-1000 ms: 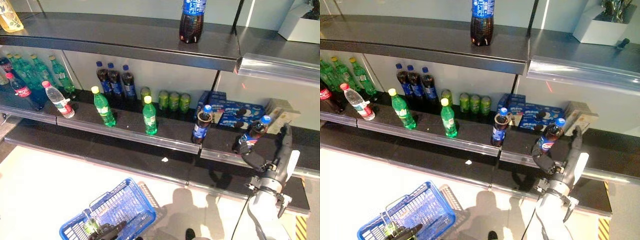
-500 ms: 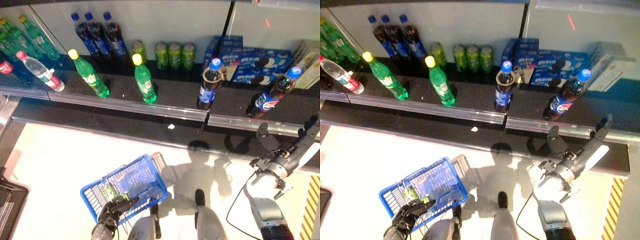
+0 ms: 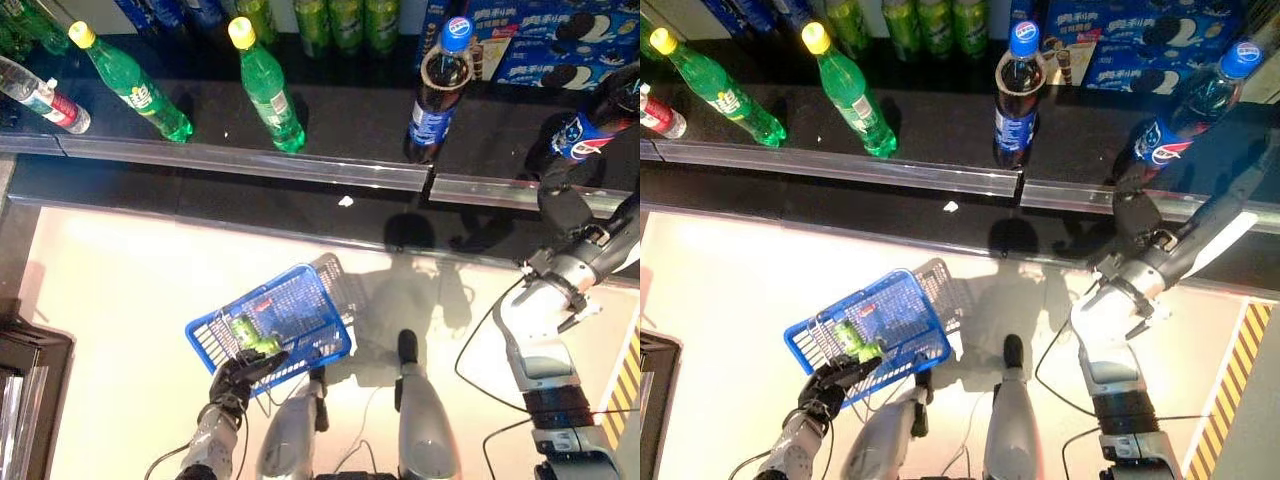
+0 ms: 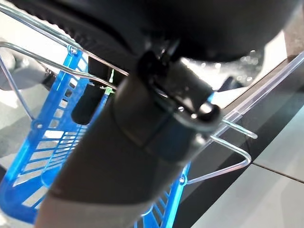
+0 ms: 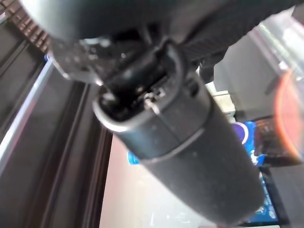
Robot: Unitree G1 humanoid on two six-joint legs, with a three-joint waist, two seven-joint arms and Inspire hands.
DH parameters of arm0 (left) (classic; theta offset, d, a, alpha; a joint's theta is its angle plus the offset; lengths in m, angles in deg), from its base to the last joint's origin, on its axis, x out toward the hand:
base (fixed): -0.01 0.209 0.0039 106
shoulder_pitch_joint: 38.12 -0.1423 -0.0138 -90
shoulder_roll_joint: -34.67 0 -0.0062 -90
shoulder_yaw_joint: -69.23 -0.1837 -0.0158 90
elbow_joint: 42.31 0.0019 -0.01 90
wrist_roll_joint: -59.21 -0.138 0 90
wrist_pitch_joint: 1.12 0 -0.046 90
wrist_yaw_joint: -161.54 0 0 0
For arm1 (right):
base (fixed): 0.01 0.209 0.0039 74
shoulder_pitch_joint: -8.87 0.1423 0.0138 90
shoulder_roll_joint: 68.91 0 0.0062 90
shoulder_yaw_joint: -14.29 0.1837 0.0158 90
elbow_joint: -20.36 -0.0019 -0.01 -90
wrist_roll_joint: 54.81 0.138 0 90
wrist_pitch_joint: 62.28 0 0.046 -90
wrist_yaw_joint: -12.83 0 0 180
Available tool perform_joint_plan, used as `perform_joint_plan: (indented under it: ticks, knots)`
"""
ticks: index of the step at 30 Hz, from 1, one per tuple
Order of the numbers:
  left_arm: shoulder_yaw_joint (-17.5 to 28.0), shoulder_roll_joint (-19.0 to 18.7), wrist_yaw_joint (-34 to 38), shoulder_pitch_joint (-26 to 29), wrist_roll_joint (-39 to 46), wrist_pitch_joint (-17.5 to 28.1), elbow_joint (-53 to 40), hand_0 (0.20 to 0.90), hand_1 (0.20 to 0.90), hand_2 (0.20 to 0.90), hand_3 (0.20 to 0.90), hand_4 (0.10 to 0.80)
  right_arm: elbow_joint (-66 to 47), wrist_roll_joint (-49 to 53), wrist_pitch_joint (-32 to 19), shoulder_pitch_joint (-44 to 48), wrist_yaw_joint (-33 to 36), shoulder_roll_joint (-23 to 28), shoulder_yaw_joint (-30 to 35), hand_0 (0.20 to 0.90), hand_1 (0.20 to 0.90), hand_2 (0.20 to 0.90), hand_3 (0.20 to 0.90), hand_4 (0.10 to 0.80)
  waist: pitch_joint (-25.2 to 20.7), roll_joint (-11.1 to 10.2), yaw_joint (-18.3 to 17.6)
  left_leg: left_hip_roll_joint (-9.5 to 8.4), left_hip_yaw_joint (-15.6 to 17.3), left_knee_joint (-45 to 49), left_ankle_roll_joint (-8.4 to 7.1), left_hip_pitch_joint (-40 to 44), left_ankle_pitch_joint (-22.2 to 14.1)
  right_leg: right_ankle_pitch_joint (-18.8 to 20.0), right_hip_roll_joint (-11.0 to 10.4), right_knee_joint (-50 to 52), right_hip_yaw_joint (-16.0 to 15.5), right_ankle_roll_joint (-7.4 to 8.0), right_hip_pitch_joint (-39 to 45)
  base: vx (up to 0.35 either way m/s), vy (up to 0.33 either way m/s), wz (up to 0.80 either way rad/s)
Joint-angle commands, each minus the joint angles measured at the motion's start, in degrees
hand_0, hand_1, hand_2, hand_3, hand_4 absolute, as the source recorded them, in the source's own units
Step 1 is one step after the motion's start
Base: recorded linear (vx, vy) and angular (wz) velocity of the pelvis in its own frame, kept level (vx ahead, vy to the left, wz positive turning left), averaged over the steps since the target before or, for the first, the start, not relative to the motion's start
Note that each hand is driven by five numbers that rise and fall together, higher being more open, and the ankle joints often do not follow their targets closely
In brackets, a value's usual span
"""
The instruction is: Pick up the drink and place into the basket.
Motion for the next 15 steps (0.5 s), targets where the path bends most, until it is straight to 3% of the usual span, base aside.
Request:
perform_joint_plan:
  ticks: [1,15]
  knots:
    - [-2.51,0.58,-2.22,-5.11,1.38,1.00,-5.65,0.300,0.300,0.300,0.200,0.100,-3.57,0.79,-1.83,5.72,1.26,5.05,4.39,0.900,0.900,0.900,0.900,0.800,-2.26,-1.93,0.79,0.97,-3.61,7.61,0.18,-4.55,-0.43,0.02,-1.38,0.94,-1.64,-2.27,1.07,-0.025,-0.043,-0.01]
    - [-4.13,-0.66,-2.02,-2.25,2.02,0.03,-4.63,0.300,0.300,0.300,0.200,0.100,9.85,9.77,0.58,17.25,-0.51,8.76,4.63,0.900,0.900,0.900,0.900,0.800,-0.96,-0.75,2.83,0.36,-4.69,7.53,0.07,-6.45,0.41,-0.03,-1.22,1.26,-2.98,-2.91,-0.26,-0.010,-0.025,0.00]
